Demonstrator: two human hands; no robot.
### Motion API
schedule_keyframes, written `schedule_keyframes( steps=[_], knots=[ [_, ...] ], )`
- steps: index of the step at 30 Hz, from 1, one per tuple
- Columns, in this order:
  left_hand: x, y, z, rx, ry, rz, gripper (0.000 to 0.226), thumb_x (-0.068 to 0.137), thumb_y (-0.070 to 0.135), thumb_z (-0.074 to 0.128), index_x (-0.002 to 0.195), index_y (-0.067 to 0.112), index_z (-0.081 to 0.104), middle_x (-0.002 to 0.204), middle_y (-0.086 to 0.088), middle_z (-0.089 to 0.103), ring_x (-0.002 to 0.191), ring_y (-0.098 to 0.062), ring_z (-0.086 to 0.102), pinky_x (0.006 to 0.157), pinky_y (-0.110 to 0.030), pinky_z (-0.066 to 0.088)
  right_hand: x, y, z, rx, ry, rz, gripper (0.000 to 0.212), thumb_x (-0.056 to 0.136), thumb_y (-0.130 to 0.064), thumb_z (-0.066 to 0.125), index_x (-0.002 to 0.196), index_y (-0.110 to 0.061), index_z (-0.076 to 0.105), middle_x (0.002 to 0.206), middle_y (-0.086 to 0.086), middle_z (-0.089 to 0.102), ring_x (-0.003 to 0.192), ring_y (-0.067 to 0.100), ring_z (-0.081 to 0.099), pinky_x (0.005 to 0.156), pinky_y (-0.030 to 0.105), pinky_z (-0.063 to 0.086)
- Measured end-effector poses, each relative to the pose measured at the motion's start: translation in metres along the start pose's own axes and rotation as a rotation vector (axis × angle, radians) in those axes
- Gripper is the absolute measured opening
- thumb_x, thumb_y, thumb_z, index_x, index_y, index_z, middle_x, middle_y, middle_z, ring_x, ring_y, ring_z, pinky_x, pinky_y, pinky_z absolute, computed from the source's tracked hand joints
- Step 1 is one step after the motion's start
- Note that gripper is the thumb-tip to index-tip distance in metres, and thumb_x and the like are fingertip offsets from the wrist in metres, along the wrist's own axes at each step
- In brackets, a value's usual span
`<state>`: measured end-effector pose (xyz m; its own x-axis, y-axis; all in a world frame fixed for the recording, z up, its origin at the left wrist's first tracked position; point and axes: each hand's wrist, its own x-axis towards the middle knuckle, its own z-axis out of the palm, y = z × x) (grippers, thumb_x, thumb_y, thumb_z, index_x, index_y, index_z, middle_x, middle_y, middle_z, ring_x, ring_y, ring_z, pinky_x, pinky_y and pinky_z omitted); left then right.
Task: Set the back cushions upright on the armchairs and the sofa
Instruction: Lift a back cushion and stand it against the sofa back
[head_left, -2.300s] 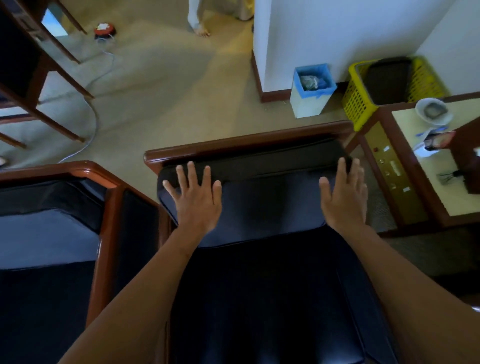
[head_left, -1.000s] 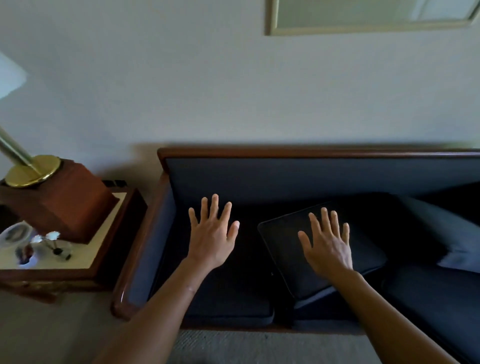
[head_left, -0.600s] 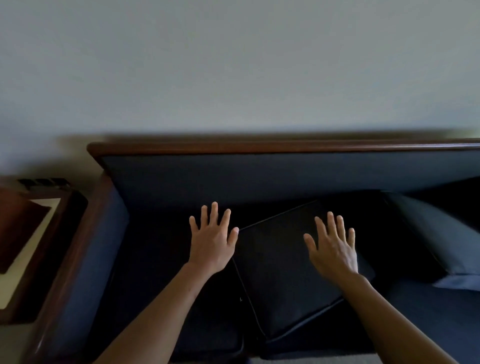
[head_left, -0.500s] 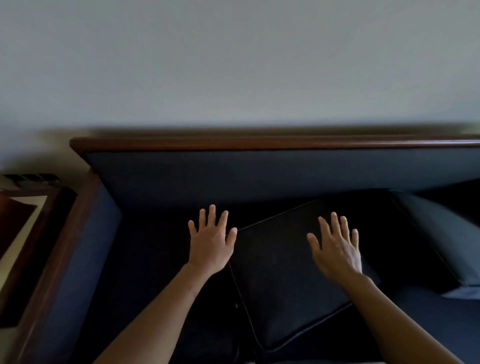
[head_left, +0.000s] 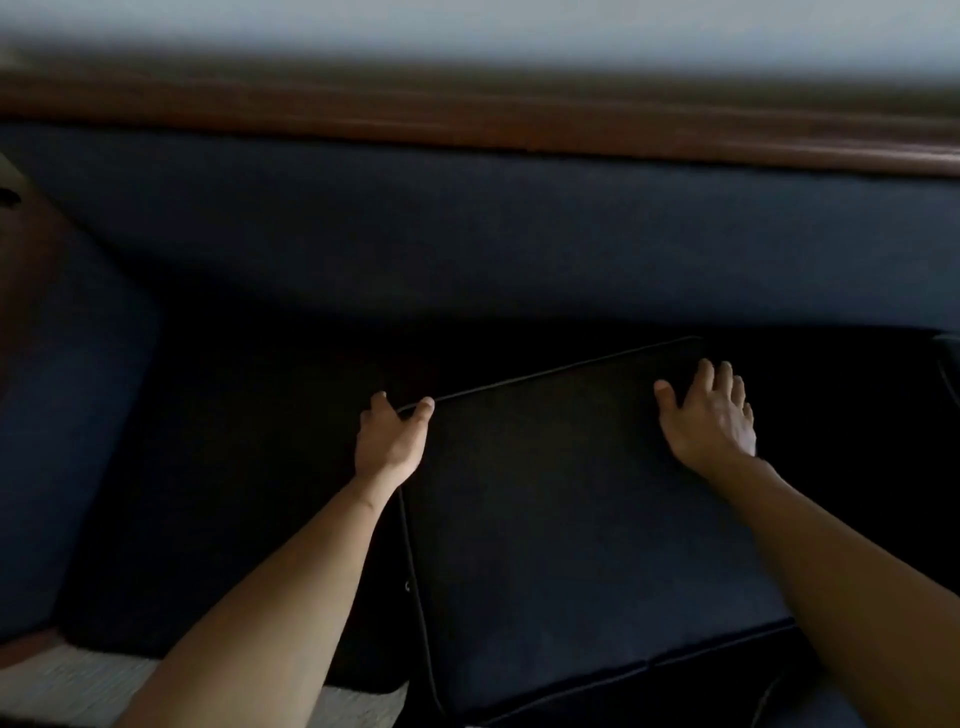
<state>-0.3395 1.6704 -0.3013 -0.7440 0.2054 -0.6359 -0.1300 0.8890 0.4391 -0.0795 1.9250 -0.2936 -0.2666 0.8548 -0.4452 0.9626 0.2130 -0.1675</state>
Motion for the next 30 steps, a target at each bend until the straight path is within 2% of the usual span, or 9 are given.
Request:
schedule_keyframes(
  steps=[3, 5, 8, 10, 13, 17, 21, 25, 30],
  knots=[
    [0.015, -0.009, 0.025, -0.133, 0.029, -0.110, 0.099, 0.093, 0.068, 0.067, 0.166, 0.014, 0.027, 0.161, -0.022, 0.043, 0.142, -0.044, 0.051, 0.112, -0.050, 0.048, 0.027, 0.013, 0.018, 0.032, -0.017, 0.050, 0.094, 0.102, -0.067, 0.037, 0.164, -0.002, 0.010, 0.172, 0.023, 0.010, 0.158, 0.041, 0.012, 0.125, 0.058, 0.018],
    [0.019, -0.014, 0.035, -0.204, 0.080, -0.171, 0.107, 0.086, 0.073, 0.071, 0.164, 0.015, 0.030, 0.158, -0.021, 0.047, 0.139, -0.044, 0.053, 0.109, -0.048, 0.049, 0.041, 0.020, 0.026, 0.057, 0.027, 0.081, 0.105, 0.096, -0.075, 0.040, 0.164, -0.001, 0.009, 0.167, 0.027, 0.020, 0.152, 0.046, 0.024, 0.122, 0.060, 0.022],
    [0.025, -0.019, 0.039, -0.312, 0.163, -0.243, 0.106, 0.075, 0.075, 0.080, 0.153, 0.011, 0.048, 0.148, -0.017, 0.058, 0.132, -0.039, 0.059, 0.105, -0.043, 0.051, 0.052, 0.023, 0.034, 0.098, 0.078, 0.151, 0.119, 0.085, -0.090, 0.039, 0.163, -0.005, 0.011, 0.158, 0.028, 0.034, 0.141, 0.049, 0.037, 0.112, 0.063, 0.033],
    [0.027, -0.022, 0.039, -0.344, 0.178, -0.263, 0.104, 0.071, 0.077, 0.082, 0.148, 0.013, 0.056, 0.144, -0.015, 0.062, 0.130, -0.037, 0.061, 0.102, -0.041, 0.051, 0.053, 0.023, 0.037, 0.079, 0.105, 0.183, 0.121, 0.080, -0.096, 0.035, 0.161, -0.008, 0.018, 0.154, 0.029, 0.038, 0.137, 0.050, 0.042, 0.109, 0.063, 0.036],
    [0.021, -0.021, 0.039, -0.359, 0.198, -0.263, 0.104, 0.070, 0.078, 0.082, 0.151, 0.020, 0.054, 0.144, -0.014, 0.061, 0.131, -0.037, 0.060, 0.100, -0.043, 0.051, 0.049, 0.023, 0.037, 0.085, 0.138, 0.199, 0.118, 0.078, -0.096, 0.038, 0.156, -0.008, 0.025, 0.149, 0.031, 0.043, 0.135, 0.050, 0.044, 0.109, 0.063, 0.036],
    [-0.002, -0.017, 0.032, -0.360, 0.255, -0.212, 0.096, 0.077, 0.071, 0.083, 0.151, 0.018, 0.053, 0.144, -0.014, 0.061, 0.133, -0.037, 0.058, 0.097, -0.043, 0.050, 0.032, 0.023, 0.024, 0.165, 0.186, 0.214, 0.116, 0.076, -0.092, 0.051, 0.152, -0.006, 0.030, 0.148, 0.030, 0.045, 0.136, 0.050, 0.043, 0.110, 0.062, 0.034],
    [-0.029, -0.015, 0.004, -0.400, 0.326, -0.113, 0.079, 0.076, 0.071, 0.083, 0.134, 0.022, 0.064, 0.117, -0.001, 0.065, 0.116, -0.028, 0.064, 0.091, -0.039, 0.053, 0.003, 0.010, -0.002, 0.258, 0.311, 0.220, 0.115, 0.074, -0.090, 0.058, 0.148, -0.005, 0.034, 0.146, 0.028, 0.046, 0.137, 0.049, 0.043, 0.110, 0.062, 0.033],
    [-0.063, 0.009, -0.040, -0.441, 0.409, 0.069, 0.073, 0.079, 0.065, 0.083, 0.137, 0.024, 0.063, 0.115, 0.004, 0.063, 0.112, -0.020, 0.061, 0.098, -0.039, 0.054, -0.037, -0.005, -0.039, 0.412, 0.419, 0.223, 0.120, 0.071, -0.093, 0.056, 0.148, -0.004, 0.033, 0.146, 0.027, 0.045, 0.136, 0.049, 0.044, 0.109, 0.062, 0.034],
    [-0.122, 0.044, -0.100, -0.552, 0.519, 0.299, 0.062, 0.088, 0.058, 0.079, 0.137, 0.024, 0.066, 0.124, 0.007, 0.065, 0.114, -0.011, 0.059, 0.089, -0.018, 0.046, -0.097, -0.019, -0.097, 0.665, 0.487, 0.202, 0.129, 0.063, -0.100, 0.047, 0.145, -0.002, 0.031, 0.146, 0.023, 0.043, 0.137, 0.046, 0.043, 0.109, 0.062, 0.036]
  ],
)
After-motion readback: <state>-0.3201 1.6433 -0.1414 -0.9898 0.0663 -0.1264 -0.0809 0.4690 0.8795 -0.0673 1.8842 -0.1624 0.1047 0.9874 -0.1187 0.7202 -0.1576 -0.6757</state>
